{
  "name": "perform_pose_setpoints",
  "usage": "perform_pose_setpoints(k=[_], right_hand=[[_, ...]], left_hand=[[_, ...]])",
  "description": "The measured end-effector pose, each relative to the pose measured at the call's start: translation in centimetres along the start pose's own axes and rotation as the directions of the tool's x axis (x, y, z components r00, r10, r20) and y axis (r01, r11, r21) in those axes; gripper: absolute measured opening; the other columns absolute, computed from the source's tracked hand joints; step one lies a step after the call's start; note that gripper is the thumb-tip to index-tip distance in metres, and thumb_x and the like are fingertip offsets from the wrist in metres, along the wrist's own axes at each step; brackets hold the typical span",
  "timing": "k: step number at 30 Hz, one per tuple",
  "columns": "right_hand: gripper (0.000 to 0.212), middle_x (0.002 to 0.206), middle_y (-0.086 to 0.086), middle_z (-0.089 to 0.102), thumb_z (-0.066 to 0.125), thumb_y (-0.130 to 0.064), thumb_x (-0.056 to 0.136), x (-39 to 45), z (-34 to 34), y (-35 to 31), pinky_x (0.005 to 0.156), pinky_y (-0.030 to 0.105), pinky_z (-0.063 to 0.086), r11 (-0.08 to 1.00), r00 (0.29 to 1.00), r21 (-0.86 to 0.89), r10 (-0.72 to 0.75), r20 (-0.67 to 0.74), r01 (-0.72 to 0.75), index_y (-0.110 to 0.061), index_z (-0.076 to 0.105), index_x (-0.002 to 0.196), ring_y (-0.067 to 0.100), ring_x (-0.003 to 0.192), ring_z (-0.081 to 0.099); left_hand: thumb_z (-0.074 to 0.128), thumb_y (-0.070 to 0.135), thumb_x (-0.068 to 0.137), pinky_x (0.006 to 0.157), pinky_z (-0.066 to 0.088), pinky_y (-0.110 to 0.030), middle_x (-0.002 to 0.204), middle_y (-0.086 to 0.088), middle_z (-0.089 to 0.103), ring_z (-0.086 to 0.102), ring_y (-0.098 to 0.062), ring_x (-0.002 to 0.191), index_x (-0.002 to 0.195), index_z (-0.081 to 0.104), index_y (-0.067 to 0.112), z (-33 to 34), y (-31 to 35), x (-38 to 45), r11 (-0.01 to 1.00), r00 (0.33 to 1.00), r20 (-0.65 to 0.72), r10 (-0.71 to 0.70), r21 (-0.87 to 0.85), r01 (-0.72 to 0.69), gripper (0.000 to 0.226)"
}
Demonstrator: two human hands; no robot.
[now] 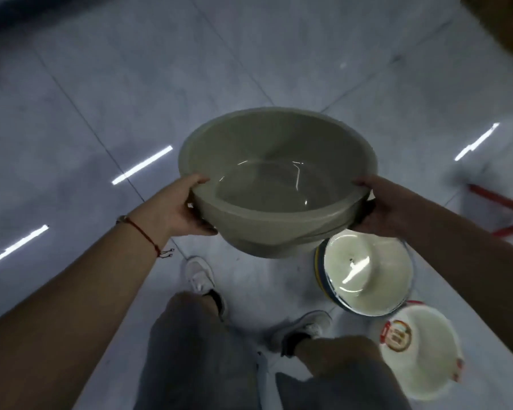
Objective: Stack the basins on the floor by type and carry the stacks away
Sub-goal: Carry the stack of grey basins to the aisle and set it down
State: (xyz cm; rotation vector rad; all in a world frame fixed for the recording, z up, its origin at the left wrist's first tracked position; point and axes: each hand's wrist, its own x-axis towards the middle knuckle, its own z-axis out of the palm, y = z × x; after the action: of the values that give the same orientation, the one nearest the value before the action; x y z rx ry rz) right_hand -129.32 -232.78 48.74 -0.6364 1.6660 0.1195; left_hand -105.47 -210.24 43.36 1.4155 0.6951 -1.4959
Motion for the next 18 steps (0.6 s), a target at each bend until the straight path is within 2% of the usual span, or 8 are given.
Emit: perform_pose_setpoints(k=[2, 3, 4, 7, 10, 14, 16, 18], right_hand=[[0.053, 0.121, 0.015, 0.062, 0.065, -0.033, 0.087, -8.9, 0.5, -4.0, 0.072, 0.045, 0.06, 0.995, 0.997, -0.073, -0.062, 0.039, 0.065, -0.002, 0.054, 0.128, 0.03, 0.097, 0.064], [0.059, 0.12, 0.017, 0.061, 0.065, -0.036, 0.087, -12.4, 0.3, -5.9, 0.08, 0.044, 0.059, 0.99, 0.993, -0.095, -0.1, 0.055, 0.105, 0.0, 0.051, 0.132, 0.03, 0.099, 0.063], [0.066, 0.12, 0.018, 0.059, 0.065, -0.039, 0.086, -16.0, 0.4, -7.7, 0.089, 0.044, 0.054, 0.981, 0.988, -0.126, -0.136, 0.074, 0.145, 0.002, 0.049, 0.135, 0.03, 0.101, 0.061], [0.076, 0.128, 0.021, 0.057, 0.067, -0.041, 0.085, -23.7, 2.0, -11.9, 0.103, 0.047, 0.046, 0.953, 0.961, -0.184, -0.21, 0.178, 0.242, 0.006, 0.041, 0.139, 0.032, 0.109, 0.06], [0.062, 0.128, 0.025, 0.057, 0.07, -0.029, 0.085, -28.9, 4.0, -15.2, 0.092, 0.055, 0.051, 0.948, 0.93, -0.046, -0.3, 0.211, 0.316, -0.002, 0.044, 0.135, 0.04, 0.11, 0.062], [0.066, 0.124, 0.024, 0.059, 0.073, -0.017, 0.08, -33.7, 7.3, -19.5, 0.078, 0.06, 0.052, 0.933, 0.887, 0.017, -0.347, 0.306, 0.359, -0.003, 0.044, 0.137, 0.044, 0.107, 0.062], [0.066, 0.125, 0.026, 0.057, 0.073, -0.016, 0.08, -36.0, 8.9, -21.1, 0.08, 0.06, 0.053, 0.909, 0.85, -0.008, -0.387, 0.357, 0.417, -0.001, 0.042, 0.137, 0.045, 0.106, 0.062], [0.055, 0.127, 0.027, 0.055, 0.07, -0.017, 0.085, -37.7, 9.9, -22.3, 0.083, 0.058, 0.052, 0.889, 0.814, -0.03, -0.403, 0.417, 0.456, 0.002, 0.045, 0.13, 0.044, 0.108, 0.061]], left_hand=[[0.069, 0.047, 0.083, 0.087, 0.049, -0.056, 0.083, -0.009, 0.053, 0.056, -0.031, 0.091, 0.091, 0.054, 0.015, -1.9, 3.0, -8.0, 0.996, 0.995, 0.088, 0.043, -0.081, -0.035, 0.037], [0.069, 0.052, 0.081, 0.086, 0.048, -0.057, 0.07, -0.008, 0.047, 0.052, -0.03, 0.081, 0.088, 0.051, 0.017, -2.2, 4.3, -11.3, 0.994, 0.989, 0.13, 0.067, -0.09, -0.056, 0.04], [0.068, 0.055, 0.08, 0.087, 0.048, -0.058, 0.066, -0.009, 0.044, 0.051, -0.031, 0.076, 0.091, 0.051, 0.017, -2.4, 5.7, -14.4, 0.993, 0.985, 0.143, 0.091, -0.085, -0.079, 0.044], [0.068, 0.056, 0.082, 0.083, 0.052, -0.054, 0.088, -0.015, 0.053, 0.057, -0.036, 0.081, 0.107, 0.051, 0.008, -3.2, 9.8, -22.7, 0.969, 0.961, 0.141, 0.238, -0.108, -0.224, 0.057], [0.072, 0.051, 0.081, 0.081, 0.056, -0.053, 0.122, -0.025, 0.054, 0.06, -0.044, 0.107, 0.121, 0.053, 0.001, -2.9, 12.6, -28.7, 0.916, 0.918, 0.096, 0.384, -0.165, -0.366, 0.067], [0.071, 0.045, 0.086, 0.064, 0.061, -0.051, 0.126, -0.026, 0.051, 0.058, -0.046, 0.11, 0.117, 0.052, 0.005, -3.3, 15.0, -33.5, 0.831, 0.852, 0.022, 0.524, -0.232, -0.505, 0.054], [0.071, 0.043, 0.086, 0.059, 0.061, -0.049, 0.127, -0.024, 0.051, 0.058, -0.044, 0.108, 0.13, 0.046, 0.009, -3.2, 15.6, -35.1, 0.772, 0.819, -0.068, 0.569, -0.299, -0.561, 0.061], [0.07, 0.041, 0.087, 0.061, 0.06, -0.047, 0.126, -0.022, 0.053, 0.06, -0.041, 0.105, 0.135, 0.044, 0.012, -3.2, 15.8, -36.3, 0.724, 0.787, -0.143, 0.6, -0.323, -0.61, 0.062]])
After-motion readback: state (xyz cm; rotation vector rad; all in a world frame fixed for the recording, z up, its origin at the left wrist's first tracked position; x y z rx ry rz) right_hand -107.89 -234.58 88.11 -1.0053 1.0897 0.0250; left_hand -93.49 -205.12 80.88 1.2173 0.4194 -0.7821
